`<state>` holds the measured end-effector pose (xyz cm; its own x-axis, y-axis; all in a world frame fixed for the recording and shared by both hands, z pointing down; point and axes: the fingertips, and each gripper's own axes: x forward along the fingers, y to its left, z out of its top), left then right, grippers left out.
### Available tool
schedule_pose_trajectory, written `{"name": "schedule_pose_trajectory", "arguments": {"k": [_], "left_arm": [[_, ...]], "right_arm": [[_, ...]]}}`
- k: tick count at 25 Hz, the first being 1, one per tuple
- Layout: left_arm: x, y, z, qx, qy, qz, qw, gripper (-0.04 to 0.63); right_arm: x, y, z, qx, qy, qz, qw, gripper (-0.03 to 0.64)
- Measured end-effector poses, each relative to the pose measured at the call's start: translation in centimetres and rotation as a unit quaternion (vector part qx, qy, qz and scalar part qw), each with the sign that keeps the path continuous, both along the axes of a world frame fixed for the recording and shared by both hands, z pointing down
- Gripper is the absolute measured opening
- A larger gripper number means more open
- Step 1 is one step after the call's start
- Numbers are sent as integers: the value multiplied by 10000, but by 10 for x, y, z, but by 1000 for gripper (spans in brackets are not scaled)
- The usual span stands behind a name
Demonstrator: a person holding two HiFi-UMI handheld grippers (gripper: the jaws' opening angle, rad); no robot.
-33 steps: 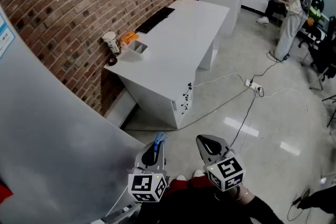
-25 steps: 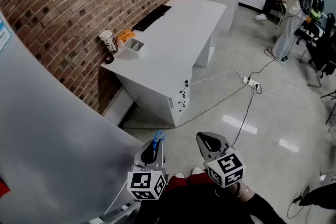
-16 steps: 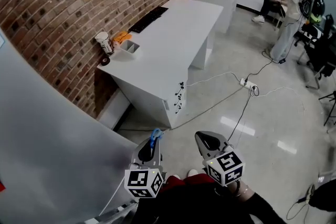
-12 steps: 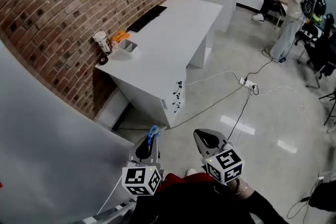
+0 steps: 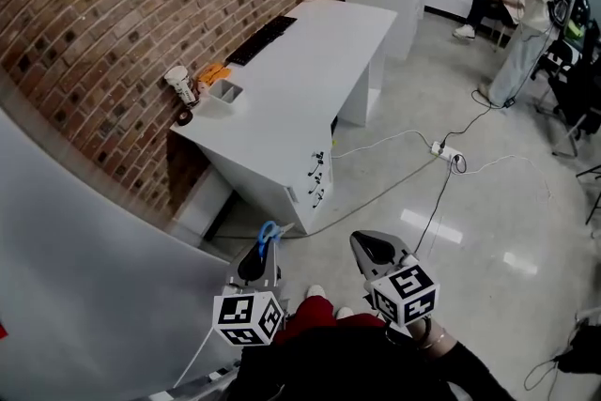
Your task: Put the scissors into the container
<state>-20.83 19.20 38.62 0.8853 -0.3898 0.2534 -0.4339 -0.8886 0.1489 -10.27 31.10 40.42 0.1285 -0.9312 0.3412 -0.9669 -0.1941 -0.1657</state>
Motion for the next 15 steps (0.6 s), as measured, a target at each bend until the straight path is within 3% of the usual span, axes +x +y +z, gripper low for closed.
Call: {"name": "schedule_pose_trajectory", "arguments": {"k": [15], "left_arm": [[52,-39,15,-107,8,42,9999,48]], "right_arm": [[56,-24,8,-70,118,307,9994,9]]}}
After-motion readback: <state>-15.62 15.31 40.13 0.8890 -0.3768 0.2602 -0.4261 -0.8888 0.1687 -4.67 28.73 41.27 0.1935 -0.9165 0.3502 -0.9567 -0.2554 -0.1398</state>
